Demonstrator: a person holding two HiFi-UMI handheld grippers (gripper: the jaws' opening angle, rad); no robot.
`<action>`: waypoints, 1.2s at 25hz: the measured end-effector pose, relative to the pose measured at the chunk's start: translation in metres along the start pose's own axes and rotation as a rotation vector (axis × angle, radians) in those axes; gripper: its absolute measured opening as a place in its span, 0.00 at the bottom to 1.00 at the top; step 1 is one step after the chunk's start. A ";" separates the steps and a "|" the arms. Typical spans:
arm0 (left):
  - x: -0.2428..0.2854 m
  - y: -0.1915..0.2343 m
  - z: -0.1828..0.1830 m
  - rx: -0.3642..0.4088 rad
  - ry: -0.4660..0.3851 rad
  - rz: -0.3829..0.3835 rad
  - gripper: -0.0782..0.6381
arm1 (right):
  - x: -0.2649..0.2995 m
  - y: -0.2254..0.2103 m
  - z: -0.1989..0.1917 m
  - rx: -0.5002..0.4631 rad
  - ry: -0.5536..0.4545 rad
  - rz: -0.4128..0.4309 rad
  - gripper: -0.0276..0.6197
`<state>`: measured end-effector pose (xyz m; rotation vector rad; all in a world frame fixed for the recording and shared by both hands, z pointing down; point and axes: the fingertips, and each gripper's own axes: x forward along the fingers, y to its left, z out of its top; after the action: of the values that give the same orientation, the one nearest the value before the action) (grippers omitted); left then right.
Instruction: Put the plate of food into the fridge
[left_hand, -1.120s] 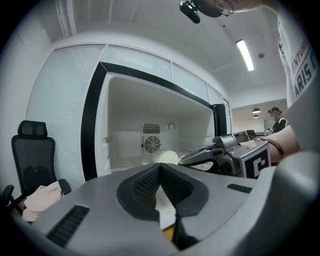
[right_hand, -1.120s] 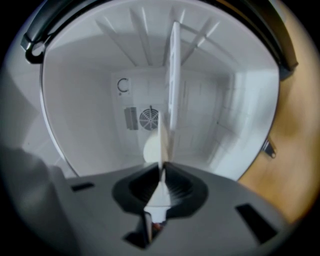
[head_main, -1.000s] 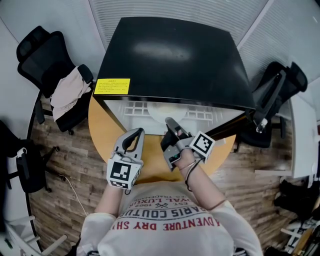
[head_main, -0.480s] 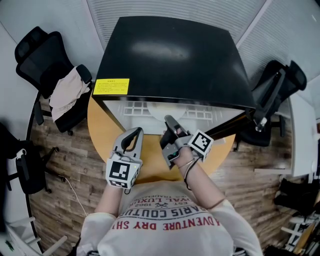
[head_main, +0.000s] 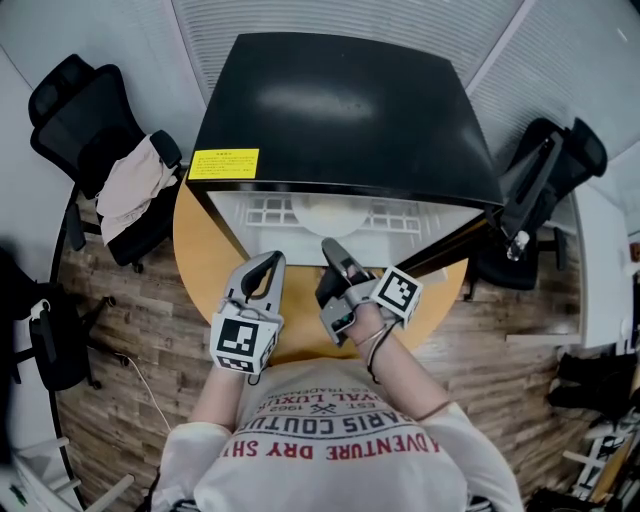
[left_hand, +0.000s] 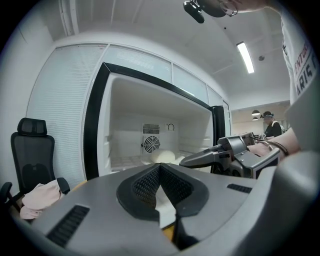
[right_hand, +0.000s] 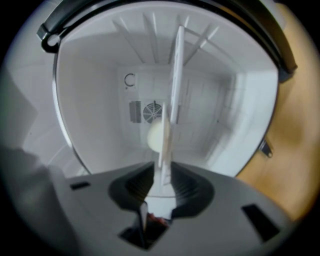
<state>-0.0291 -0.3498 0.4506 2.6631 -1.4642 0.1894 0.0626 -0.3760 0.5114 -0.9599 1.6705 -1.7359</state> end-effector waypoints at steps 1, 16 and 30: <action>-0.001 -0.002 0.000 -0.001 0.000 -0.002 0.15 | -0.003 -0.002 -0.005 -0.039 0.027 -0.010 0.21; -0.021 -0.024 -0.004 -0.005 0.010 -0.014 0.15 | -0.052 0.027 -0.014 -1.072 -0.021 -0.107 0.09; -0.026 -0.043 0.004 0.025 -0.022 -0.044 0.15 | -0.083 0.063 -0.032 -1.613 -0.088 -0.048 0.09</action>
<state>-0.0064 -0.3058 0.4417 2.7227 -1.4169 0.1764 0.0811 -0.2960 0.4394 -1.5682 2.8588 0.0348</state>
